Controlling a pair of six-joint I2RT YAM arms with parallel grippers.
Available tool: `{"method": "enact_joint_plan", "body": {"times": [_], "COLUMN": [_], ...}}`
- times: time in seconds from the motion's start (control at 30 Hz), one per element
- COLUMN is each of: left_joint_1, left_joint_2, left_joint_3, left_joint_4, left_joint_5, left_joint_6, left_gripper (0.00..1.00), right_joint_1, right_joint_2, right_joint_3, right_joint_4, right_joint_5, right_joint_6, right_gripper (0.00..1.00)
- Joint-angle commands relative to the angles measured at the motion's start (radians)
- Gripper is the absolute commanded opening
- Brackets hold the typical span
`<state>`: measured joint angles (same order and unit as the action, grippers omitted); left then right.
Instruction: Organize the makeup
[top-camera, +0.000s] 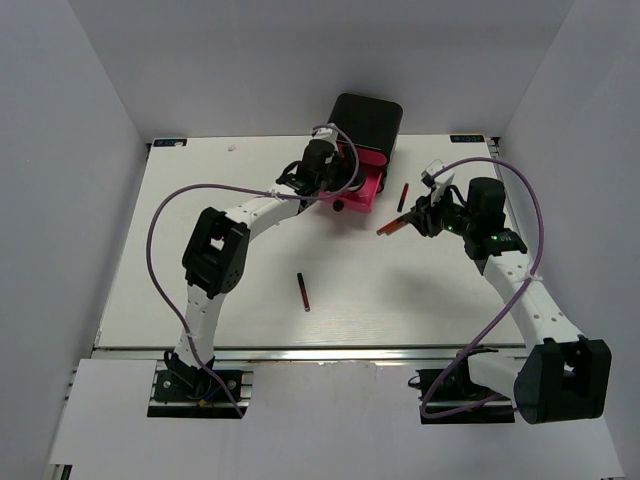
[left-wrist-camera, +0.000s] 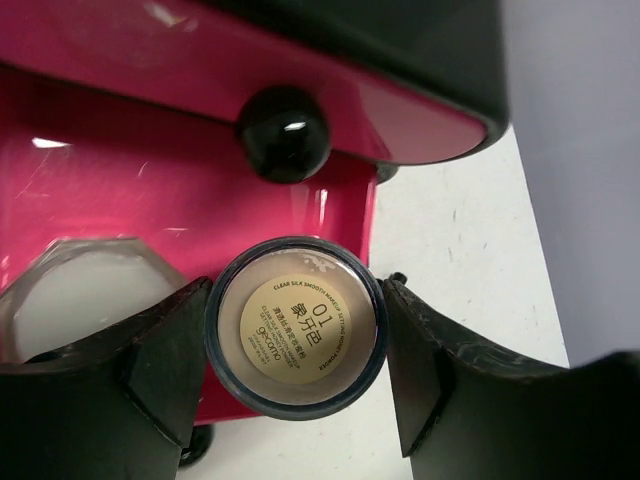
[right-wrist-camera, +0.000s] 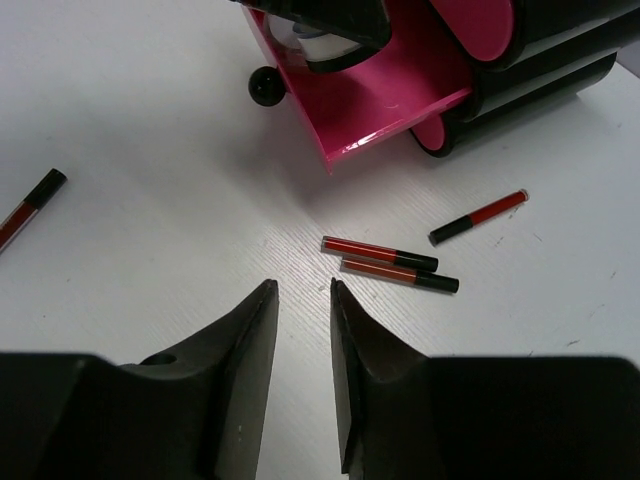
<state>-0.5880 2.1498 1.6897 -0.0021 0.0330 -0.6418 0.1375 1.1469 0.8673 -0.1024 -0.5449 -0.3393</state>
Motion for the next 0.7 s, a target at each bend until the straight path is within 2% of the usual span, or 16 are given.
{"method": "enact_joint_plan", "body": {"times": [0.0,0.03,0.1,0.13,0.17,0.23,0.27,0.33,0.37,0.43,0.53,0.63,0.67], "left_joint_1": [-0.016,-0.019,-0.026,-0.026,-0.026,-0.026,-0.026,-0.026,-0.026,-0.026,-0.026,-0.013,-0.007], "left_joint_2": [-0.007,-0.002,0.01,0.012,0.021,0.027,0.03,0.027,0.025,0.019,-0.008,-0.075,-0.102], "left_joint_3": [0.085,0.096,0.099,0.099,0.103,0.125,0.131,0.143,0.16,0.179,0.205,0.185,0.167], "left_joint_4": [-0.024,-0.036,-0.042,-0.041,-0.045,-0.059,-0.062,-0.07,-0.073,-0.084,-0.093,-0.096,-0.093], "left_joint_5": [-0.008,-0.008,0.001,0.002,0.004,0.007,0.005,-0.001,-0.005,-0.005,-0.012,-0.019,-0.019], "left_joint_6": [0.017,0.022,0.022,0.021,0.019,0.024,0.027,0.034,0.039,0.05,0.062,0.083,0.087], "left_gripper": [0.46,0.52,0.56,0.65,0.7,0.83,0.87,0.97,0.98,0.98,0.98,0.98,0.98], "right_joint_1": [-0.006,-0.004,-0.004,-0.006,-0.004,-0.004,-0.004,-0.004,-0.004,-0.004,-0.004,0.019,0.031], "right_joint_2": [-0.018,-0.016,-0.016,-0.016,-0.016,-0.018,-0.016,-0.016,-0.015,-0.015,-0.013,-0.003,0.005], "right_joint_3": [-0.005,-0.005,-0.005,-0.005,-0.004,-0.001,0.002,0.006,0.007,0.015,0.022,0.036,0.042], "right_joint_4": [0.032,0.03,0.03,0.027,0.026,0.021,0.02,0.013,0.004,-0.005,-0.039,-0.13,-0.161], "right_joint_5": [-0.006,-0.007,-0.009,-0.009,-0.012,-0.02,-0.021,-0.033,-0.039,-0.067,-0.133,-0.248,-0.263], "right_joint_6": [0.006,0.005,0.0,-0.001,-0.009,-0.018,-0.027,-0.041,-0.05,-0.087,-0.179,-0.387,-0.449], "right_gripper": [0.36,0.38,0.45,0.47,0.55,0.62,0.68,0.74,0.77,0.77,0.74,0.48,0.32]}}
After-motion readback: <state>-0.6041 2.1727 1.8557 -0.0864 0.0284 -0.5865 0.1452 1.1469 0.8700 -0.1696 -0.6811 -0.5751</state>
